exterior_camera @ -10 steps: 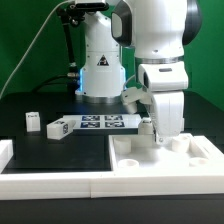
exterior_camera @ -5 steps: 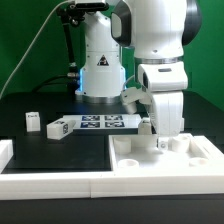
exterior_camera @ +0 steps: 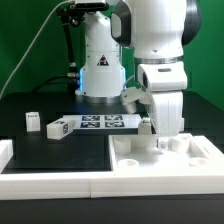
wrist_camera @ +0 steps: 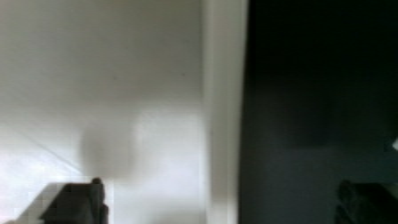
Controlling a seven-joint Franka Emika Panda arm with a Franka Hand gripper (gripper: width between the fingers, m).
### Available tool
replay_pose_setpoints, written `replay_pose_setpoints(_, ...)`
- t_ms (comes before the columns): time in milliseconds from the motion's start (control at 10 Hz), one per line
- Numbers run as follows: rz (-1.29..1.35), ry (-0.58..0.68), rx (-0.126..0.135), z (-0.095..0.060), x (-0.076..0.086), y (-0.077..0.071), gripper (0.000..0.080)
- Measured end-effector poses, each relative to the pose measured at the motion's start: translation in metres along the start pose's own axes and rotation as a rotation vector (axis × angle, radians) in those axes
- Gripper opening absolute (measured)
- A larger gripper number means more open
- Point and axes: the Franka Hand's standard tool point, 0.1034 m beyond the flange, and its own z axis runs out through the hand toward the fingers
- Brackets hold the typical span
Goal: Assemble one leg
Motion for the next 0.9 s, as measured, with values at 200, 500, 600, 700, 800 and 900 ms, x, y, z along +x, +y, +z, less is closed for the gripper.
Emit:
replay_pose_setpoints(200, 0.086, -0.01, -0.025, -0.024, 0.008, -0.014, 0.0649)
replay_pose_setpoints(500, 0.176, -0.016, -0.043, -0.041, 0.016, -0.023, 0.0649)
replay_pose_setpoints(600, 0.209, -0.014, -0.04, -0.04, 0.016, -0.024, 0.0649)
replay_pose_setpoints(700, 0.308, -0.011, -0.041, -0.04, 0.016, -0.024, 0.0649)
replay_pose_setpoints(800, 0.372, -0.009, -0.04, -0.04, 0.017, -0.024, 0.0649)
replay_pose_setpoints(900, 0.517, -0.001, -0.043, -0.039, 0.019, -0.026, 0.0649)
